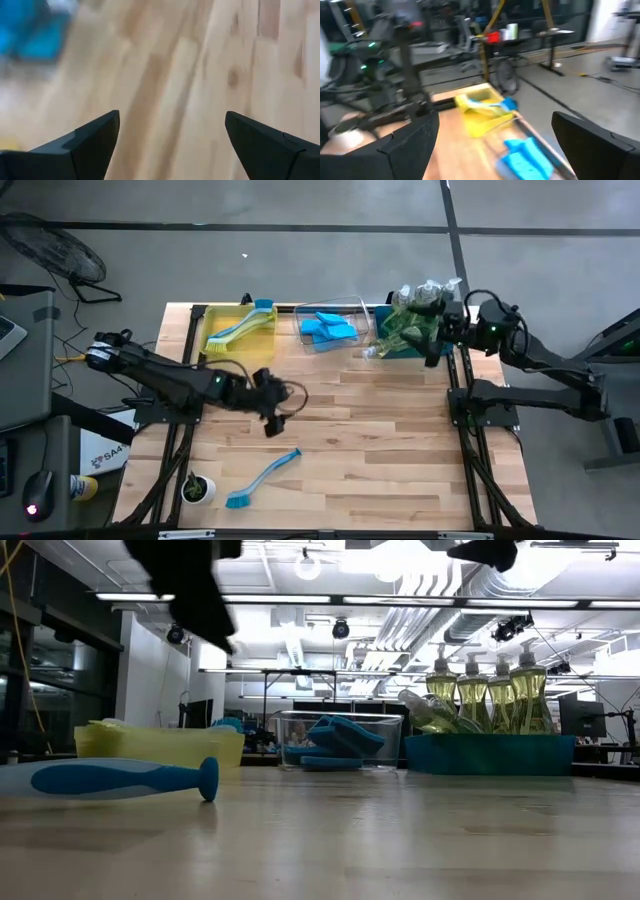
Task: Pick & Place Kitchen Sink Supplies
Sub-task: Put the blue dish brush into the yellow bin
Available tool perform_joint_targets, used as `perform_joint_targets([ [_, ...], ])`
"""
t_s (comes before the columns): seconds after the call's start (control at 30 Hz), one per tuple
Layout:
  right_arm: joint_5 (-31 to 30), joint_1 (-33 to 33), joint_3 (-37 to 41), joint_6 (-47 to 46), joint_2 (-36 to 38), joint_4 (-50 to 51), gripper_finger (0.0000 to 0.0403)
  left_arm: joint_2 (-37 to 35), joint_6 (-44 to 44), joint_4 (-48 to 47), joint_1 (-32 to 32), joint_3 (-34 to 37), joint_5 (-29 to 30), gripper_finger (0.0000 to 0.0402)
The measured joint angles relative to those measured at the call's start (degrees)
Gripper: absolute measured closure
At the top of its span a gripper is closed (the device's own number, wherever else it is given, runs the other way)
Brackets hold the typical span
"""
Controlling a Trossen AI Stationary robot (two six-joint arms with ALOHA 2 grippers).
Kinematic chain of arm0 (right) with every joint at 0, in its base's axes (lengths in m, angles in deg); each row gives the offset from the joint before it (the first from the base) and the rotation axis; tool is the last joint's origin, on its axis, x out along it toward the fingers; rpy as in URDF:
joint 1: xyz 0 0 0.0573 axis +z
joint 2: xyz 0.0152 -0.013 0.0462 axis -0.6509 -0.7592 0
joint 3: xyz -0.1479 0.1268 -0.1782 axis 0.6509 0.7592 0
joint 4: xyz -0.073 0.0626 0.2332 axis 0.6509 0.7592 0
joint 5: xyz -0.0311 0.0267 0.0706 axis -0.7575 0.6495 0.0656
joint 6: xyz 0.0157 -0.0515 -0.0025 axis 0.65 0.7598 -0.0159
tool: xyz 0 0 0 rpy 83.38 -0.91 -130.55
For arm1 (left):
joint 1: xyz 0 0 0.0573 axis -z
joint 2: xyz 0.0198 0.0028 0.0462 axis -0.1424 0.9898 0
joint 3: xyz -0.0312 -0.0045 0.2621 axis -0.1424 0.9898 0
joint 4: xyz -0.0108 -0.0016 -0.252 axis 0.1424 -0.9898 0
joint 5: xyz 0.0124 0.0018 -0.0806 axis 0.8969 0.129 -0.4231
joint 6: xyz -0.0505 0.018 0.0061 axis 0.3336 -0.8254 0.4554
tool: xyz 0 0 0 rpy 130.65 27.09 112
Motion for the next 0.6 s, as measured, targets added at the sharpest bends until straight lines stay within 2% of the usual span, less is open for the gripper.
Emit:
perform_joint_targets([
  [0.23,-3.07,11.36,0.00,2.89,-3.25,0.32,0.0024,0.04,17.71,-11.44,10.13,0.00,4.23,0.0043],
  [0.4,-9.16,17.47,0.00,3.49,-6.88,0.31,0.0022,0.04,26.62,-14.04,16.18,0.00,4.67,0.0043],
  [0.6,-12.68,22.87,0.00,4.47,-10.85,0.34,0.0024,0.17,37.43,-17.24,22.41,0.00,5.43,0.0043],
])
